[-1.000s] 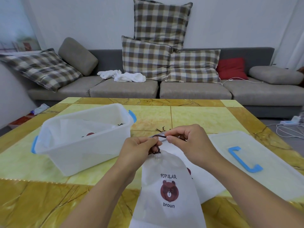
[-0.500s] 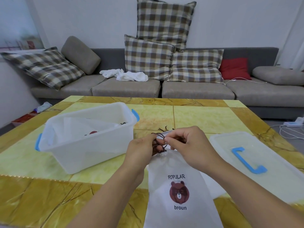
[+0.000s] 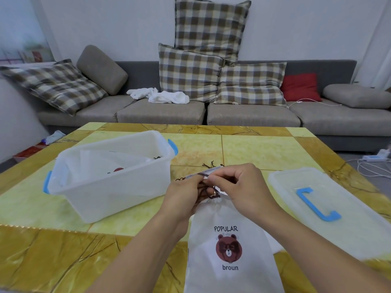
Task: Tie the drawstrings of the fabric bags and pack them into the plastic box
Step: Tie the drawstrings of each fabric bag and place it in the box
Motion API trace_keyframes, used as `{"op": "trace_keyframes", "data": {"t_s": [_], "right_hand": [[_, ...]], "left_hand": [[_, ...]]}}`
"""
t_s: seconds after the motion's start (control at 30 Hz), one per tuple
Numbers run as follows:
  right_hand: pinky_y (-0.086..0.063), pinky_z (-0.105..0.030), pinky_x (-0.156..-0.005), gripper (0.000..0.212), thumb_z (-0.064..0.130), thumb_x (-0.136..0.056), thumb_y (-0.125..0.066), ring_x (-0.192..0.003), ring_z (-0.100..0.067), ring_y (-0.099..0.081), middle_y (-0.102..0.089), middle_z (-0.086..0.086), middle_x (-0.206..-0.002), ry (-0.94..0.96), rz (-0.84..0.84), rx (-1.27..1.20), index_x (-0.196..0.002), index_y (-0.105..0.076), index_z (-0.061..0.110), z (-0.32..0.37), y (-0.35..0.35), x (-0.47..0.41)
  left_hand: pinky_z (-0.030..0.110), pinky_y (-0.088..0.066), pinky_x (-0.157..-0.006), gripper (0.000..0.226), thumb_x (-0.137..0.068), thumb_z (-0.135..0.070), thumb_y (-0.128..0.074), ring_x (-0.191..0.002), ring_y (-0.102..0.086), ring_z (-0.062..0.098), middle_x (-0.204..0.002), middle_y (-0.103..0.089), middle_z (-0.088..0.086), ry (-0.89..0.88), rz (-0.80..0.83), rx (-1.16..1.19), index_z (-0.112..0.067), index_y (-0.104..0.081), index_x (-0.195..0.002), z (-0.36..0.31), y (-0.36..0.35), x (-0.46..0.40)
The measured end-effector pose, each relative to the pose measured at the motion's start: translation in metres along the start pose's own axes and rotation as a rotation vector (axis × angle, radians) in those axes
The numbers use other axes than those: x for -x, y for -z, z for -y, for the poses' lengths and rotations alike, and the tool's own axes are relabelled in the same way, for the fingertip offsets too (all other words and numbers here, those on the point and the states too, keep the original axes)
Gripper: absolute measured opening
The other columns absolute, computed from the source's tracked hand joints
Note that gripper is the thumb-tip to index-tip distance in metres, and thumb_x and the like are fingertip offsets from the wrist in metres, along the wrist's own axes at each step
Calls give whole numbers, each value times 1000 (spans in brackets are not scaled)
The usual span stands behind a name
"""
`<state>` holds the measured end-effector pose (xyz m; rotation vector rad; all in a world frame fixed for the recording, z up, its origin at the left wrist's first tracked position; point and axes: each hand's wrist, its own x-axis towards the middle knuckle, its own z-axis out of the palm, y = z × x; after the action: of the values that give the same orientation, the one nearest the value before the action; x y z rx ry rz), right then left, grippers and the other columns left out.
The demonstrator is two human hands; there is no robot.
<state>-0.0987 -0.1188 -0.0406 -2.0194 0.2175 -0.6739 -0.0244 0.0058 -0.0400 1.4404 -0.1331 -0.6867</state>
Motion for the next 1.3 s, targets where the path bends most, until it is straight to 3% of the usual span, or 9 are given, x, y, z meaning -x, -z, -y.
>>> {"op": "trace_keyframes", "data": {"t_s": [0.13, 0.37, 0.53, 0.7, 0.9, 0.97, 1.1, 1.23, 1.3], "right_hand": [[-54, -19, -80, 21, 8, -95, -64, -86, -2, -71, -78, 11, -88, 8, 71, 33, -98, -82, 19, 0, 1, 1], [-52, -19, -67, 10, 8, -84, -78, -71, -10, -72, -77, 4, -73, -48, 33, -96, -79, -82, 16, 4, 9, 3], [-51, -17, -65, 7, 12, -79, -83, -71, -7, -72, -77, 8, -74, -68, 23, -32, -78, -83, 19, 3, 4, 6], [-41, -13, -53, 12, 11, -81, -80, -55, -4, -62, -73, 6, -65, -91, -50, 29, -72, -81, 18, -2, 1, 5], [-48, -30, -62, 13, 8, -84, -76, -63, -12, -62, -74, -5, -71, -195, -35, -94, -71, -79, 13, -8, 3, 4], [-52, -29, -65, 14, 7, -85, -73, -66, -14, -67, -75, -3, -72, -168, -17, -106, -76, -80, 13, -8, 3, 5], [-51, -21, -64, 15, 11, -89, -72, -71, -12, -71, -76, 3, -75, -81, 16, -61, -80, -81, 18, -6, 3, 5], [-50, -14, -75, 20, 3, -91, -69, -86, -4, -72, -78, 10, -88, -77, 111, -73, -94, -82, 18, -5, 7, 2], [-49, -13, -73, 20, 4, -89, -72, -82, -1, -71, -78, 13, -86, -64, 86, -39, -92, -82, 20, -5, 7, 2]], "left_hand": [[34, -52, -69, 30, -96, -17, -52, -66, -66, 19, -72, -70, 10, 22, -21, 75, -5, -77, -85, 0, 3, -2], [40, -52, -75, 31, -96, -18, -53, -70, -67, 23, -75, -73, 12, 15, -45, 66, -5, -77, -80, -1, 4, -4], [52, -51, -98, 35, -99, -25, -53, -85, -71, 29, -92, -77, 16, 11, -35, 41, -6, -80, -88, 1, 5, -3], [39, -40, -82, 32, -95, -25, -57, -85, -66, 21, -86, -78, 6, -27, 7, 4, -6, -80, -84, 3, 1, -1], [30, -48, -67, 14, -79, -13, -77, -70, -63, 22, -78, -72, 12, -90, 64, -36, 0, -75, -80, 6, -2, 4], [32, -53, -68, 18, -81, -22, -80, -72, -67, 22, -81, -76, 13, -116, 50, -49, -4, -78, -79, 8, -2, 2], [45, -56, -88, 18, -83, -23, -80, -80, -70, 28, -87, -77, 17, -118, 5, -20, -6, -79, -78, 9, -1, 0], [35, -55, -74, 19, -87, -20, -76, -72, -68, 22, -80, -75, 14, -182, -38, 20, -5, -75, -76, 9, 1, -2], [30, -55, -72, 16, -90, -19, -72, -72, -70, 20, -80, -76, 10, -234, -32, -22, -5, -75, -82, 8, 0, -2]]}}
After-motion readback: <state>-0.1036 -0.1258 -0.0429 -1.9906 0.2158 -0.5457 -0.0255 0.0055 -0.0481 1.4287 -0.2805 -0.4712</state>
